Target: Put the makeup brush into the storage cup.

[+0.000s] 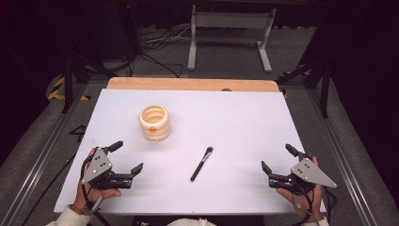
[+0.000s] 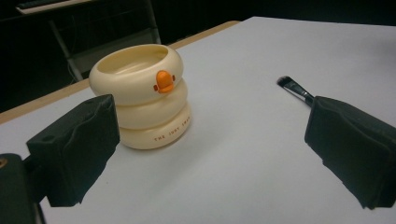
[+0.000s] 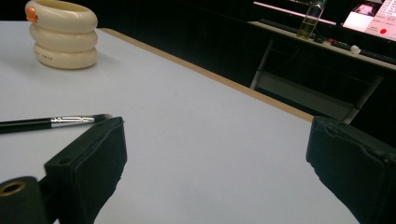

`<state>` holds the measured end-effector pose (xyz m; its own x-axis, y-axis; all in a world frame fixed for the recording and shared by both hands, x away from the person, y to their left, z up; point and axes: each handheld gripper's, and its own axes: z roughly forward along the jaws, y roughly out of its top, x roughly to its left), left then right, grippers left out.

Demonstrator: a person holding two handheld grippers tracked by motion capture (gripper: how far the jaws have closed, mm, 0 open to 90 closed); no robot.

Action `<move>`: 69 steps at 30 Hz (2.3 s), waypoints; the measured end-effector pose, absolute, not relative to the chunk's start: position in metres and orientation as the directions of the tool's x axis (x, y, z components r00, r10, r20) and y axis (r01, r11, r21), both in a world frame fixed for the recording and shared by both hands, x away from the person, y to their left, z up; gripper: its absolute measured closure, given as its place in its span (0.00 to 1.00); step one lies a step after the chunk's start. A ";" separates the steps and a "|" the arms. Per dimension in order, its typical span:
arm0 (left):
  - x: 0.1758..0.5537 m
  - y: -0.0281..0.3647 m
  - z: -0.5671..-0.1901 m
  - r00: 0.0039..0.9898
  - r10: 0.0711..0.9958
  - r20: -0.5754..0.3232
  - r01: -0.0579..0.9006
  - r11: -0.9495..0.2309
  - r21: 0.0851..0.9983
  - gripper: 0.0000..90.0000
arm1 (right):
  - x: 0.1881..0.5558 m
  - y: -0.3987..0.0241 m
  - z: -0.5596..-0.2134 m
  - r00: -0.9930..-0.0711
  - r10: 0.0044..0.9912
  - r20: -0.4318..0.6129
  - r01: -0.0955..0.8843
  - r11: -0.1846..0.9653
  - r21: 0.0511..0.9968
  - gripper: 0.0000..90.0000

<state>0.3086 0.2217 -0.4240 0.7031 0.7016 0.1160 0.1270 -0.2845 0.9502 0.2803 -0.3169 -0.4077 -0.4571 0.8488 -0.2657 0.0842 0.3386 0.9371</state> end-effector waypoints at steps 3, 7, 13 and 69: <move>0.309 0.219 -0.424 0.701 0.702 0.126 0.133 -0.302 0.944 0.05 | 0.281 -0.317 -0.409 -0.456 0.847 -0.273 0.095 0.351 0.931 0.07; 0.309 0.215 -0.426 0.710 0.693 0.126 0.143 -0.318 0.937 0.05 | 0.283 -0.318 -0.410 -0.457 0.849 -0.267 0.101 0.348 0.932 0.07; 0.311 0.206 -0.421 0.721 0.681 0.133 0.153 -0.342 0.927 0.06 | 0.286 -0.314 -0.412 -0.458 0.844 -0.279 0.111 0.366 0.924 0.07; 0.410 -0.019 -0.425 0.790 0.603 -0.112 0.606 -0.741 0.288 0.42 | 0.293 -0.311 -0.425 -0.451 0.838 -0.307 0.189 0.426 0.885 0.10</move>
<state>0.4102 -0.0191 -0.4249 0.7900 0.6028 -0.1121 0.6064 -0.7412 0.2877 0.2928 -0.3108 -0.4252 -0.4509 0.8381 -0.3069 0.1885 0.4255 0.8851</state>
